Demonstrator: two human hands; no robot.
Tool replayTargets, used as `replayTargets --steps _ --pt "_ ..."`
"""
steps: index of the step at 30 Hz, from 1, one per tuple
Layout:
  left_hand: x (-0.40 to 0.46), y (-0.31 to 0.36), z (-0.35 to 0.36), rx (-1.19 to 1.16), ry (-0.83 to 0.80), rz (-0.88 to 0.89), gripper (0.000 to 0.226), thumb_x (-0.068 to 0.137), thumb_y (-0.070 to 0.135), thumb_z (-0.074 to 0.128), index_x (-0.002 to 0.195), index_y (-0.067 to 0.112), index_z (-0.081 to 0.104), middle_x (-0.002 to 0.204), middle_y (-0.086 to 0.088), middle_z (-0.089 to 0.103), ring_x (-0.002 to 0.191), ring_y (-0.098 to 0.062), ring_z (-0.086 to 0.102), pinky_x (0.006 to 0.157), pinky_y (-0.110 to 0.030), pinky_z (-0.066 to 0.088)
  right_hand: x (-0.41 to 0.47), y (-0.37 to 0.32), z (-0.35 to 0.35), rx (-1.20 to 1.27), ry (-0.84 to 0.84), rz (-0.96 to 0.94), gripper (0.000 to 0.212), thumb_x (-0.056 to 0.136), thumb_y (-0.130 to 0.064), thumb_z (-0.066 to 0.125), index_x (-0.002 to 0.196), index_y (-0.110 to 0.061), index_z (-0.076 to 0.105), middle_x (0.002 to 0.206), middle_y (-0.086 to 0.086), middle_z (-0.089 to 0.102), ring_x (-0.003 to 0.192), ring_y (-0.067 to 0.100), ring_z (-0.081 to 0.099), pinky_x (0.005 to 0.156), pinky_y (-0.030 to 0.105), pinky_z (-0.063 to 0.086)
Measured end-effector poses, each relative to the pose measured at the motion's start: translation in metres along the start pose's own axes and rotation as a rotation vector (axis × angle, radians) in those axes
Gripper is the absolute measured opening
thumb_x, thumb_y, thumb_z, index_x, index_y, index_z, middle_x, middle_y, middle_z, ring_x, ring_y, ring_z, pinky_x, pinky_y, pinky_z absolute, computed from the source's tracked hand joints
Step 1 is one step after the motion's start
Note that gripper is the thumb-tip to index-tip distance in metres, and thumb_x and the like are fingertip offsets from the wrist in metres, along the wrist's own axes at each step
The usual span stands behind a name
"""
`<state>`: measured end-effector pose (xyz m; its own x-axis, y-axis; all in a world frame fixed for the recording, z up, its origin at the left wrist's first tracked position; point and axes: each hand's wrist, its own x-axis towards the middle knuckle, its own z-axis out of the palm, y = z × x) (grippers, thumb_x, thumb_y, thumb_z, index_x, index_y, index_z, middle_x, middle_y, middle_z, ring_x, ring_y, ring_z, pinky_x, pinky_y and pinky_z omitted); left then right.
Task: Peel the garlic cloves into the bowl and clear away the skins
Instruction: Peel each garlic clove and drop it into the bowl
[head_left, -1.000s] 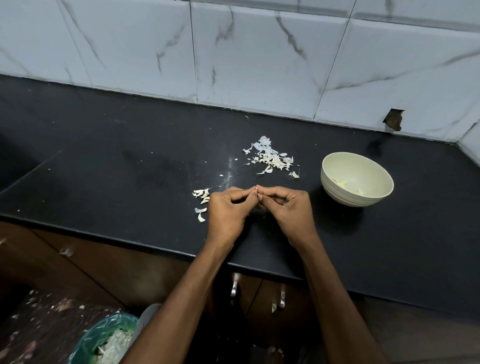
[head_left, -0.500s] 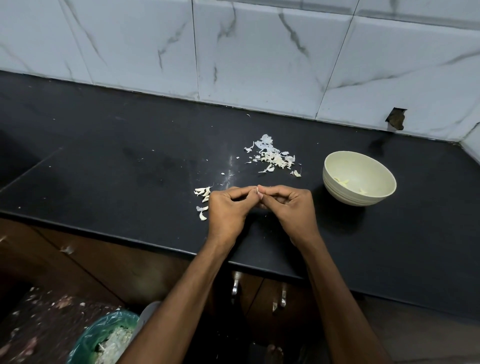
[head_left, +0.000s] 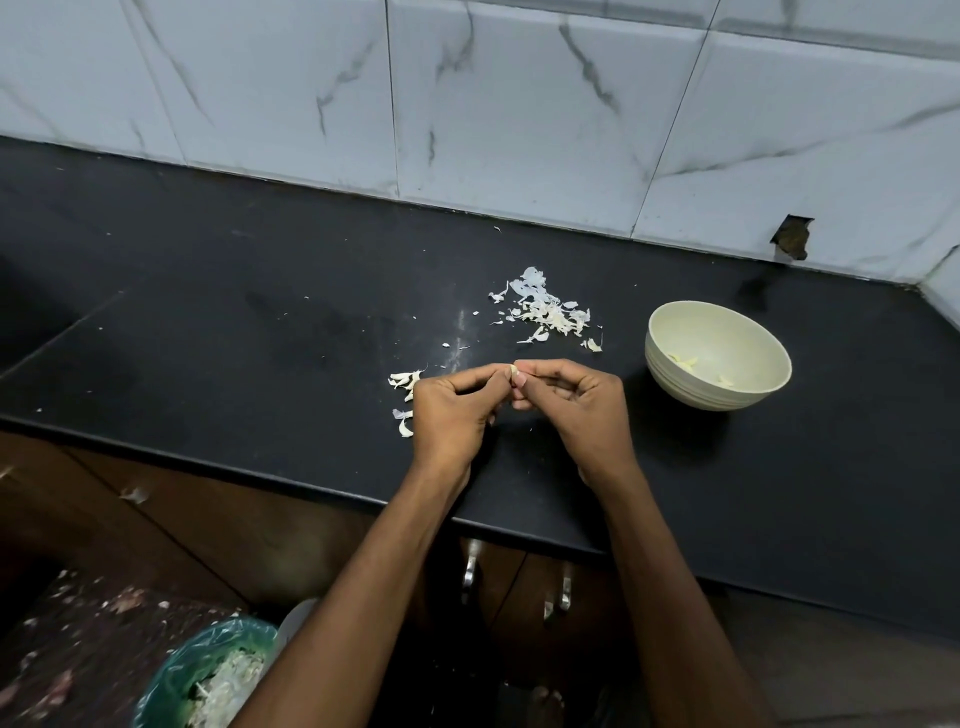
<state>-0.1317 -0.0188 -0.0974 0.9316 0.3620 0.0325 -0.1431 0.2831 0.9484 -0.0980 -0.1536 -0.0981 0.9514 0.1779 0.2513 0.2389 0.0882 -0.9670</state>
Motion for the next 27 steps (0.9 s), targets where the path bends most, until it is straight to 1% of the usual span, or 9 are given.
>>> replayTargets --steps 2,5,9,11,14,18,21,24,27 --pt "-0.001 0.001 0.000 0.016 -0.004 0.010 0.020 0.090 0.005 0.077 0.081 0.022 0.084 0.068 -0.011 0.072 0.056 -0.013 0.045 0.051 -0.025 0.036 0.000 0.003 -0.001 -0.059 0.014 -0.025 0.016 0.091 -0.002 0.078 0.107 0.000 0.077 0.092 0.011 0.080 0.079 0.019 0.076 0.076 0.028 0.062" --pt "-0.002 0.001 -0.001 0.039 -0.001 0.015 0.023 0.090 0.005 0.077 0.079 0.024 0.084 0.065 -0.010 0.069 0.057 -0.015 0.044 0.052 -0.026 0.036 0.000 0.006 -0.001 -0.167 0.019 -0.069 0.016 0.090 -0.007 0.080 0.106 -0.005 0.078 0.088 0.006 0.080 0.078 0.020 0.077 0.079 0.032 0.062" --pt "-0.003 0.002 -0.001 0.056 -0.005 0.017 0.021 0.090 0.006 0.077 0.081 0.023 0.084 0.065 -0.009 0.068 0.055 -0.013 0.043 0.051 -0.024 0.036 0.000 0.010 0.001 -0.241 0.044 -0.118 0.015 0.090 -0.009 0.080 0.105 -0.008 0.080 0.085 0.001 0.080 0.077 0.016 0.077 0.077 0.030 0.061" --pt "-0.003 0.001 0.000 0.056 -0.008 0.019 0.019 0.090 0.005 0.077 0.082 0.021 0.084 0.065 -0.009 0.068 0.055 -0.012 0.043 0.051 -0.024 0.036 0.000 0.010 0.000 -0.217 0.038 -0.100 0.015 0.091 -0.008 0.079 0.106 -0.007 0.080 0.087 0.002 0.080 0.078 0.016 0.078 0.077 0.030 0.062" --pt "-0.003 0.000 0.000 0.032 -0.023 0.022 0.014 0.090 0.004 0.077 0.087 0.016 0.084 0.066 -0.006 0.070 0.059 -0.014 0.046 0.053 -0.025 0.037 0.001 0.005 -0.001 -0.074 0.013 -0.012 0.014 0.092 -0.002 0.076 0.105 -0.003 0.079 0.090 0.010 0.080 0.079 0.020 0.077 0.077 0.028 0.063" --pt "0.000 -0.004 -0.004 0.035 -0.017 0.025 0.018 0.090 0.006 0.077 0.085 0.021 0.085 0.070 -0.009 0.072 0.065 -0.023 0.045 0.056 -0.031 0.037 0.002 0.001 0.000 0.080 0.007 0.102 0.011 0.094 -0.001 0.072 0.104 0.002 0.077 0.089 0.018 0.079 0.079 0.023 0.077 0.076 0.028 0.064" --pt "0.001 -0.005 -0.003 0.043 -0.012 0.027 0.018 0.091 0.005 0.076 0.086 0.020 0.085 0.068 -0.009 0.070 0.062 -0.021 0.045 0.056 -0.030 0.039 0.003 -0.001 -0.001 0.117 0.001 0.143 0.012 0.096 -0.002 0.071 0.105 0.003 0.077 0.089 0.020 0.078 0.081 0.022 0.076 0.078 0.028 0.064" --pt "0.001 -0.004 -0.002 0.044 -0.005 0.024 0.021 0.091 0.004 0.075 0.085 0.021 0.085 0.065 -0.004 0.069 0.058 -0.012 0.046 0.055 -0.027 0.040 0.003 -0.002 -0.002 0.118 -0.012 0.152 0.012 0.096 -0.003 0.071 0.105 0.002 0.077 0.091 0.020 0.078 0.083 0.022 0.076 0.079 0.028 0.064" --pt "0.001 -0.006 -0.003 0.059 -0.005 0.026 0.017 0.091 0.004 0.075 0.087 0.018 0.084 0.066 -0.004 0.070 0.058 -0.013 0.046 0.055 -0.027 0.039 0.001 -0.002 -0.001 0.087 -0.018 0.134 0.013 0.095 -0.002 0.072 0.106 0.001 0.077 0.092 0.018 0.079 0.082 0.022 0.077 0.078 0.026 0.063"
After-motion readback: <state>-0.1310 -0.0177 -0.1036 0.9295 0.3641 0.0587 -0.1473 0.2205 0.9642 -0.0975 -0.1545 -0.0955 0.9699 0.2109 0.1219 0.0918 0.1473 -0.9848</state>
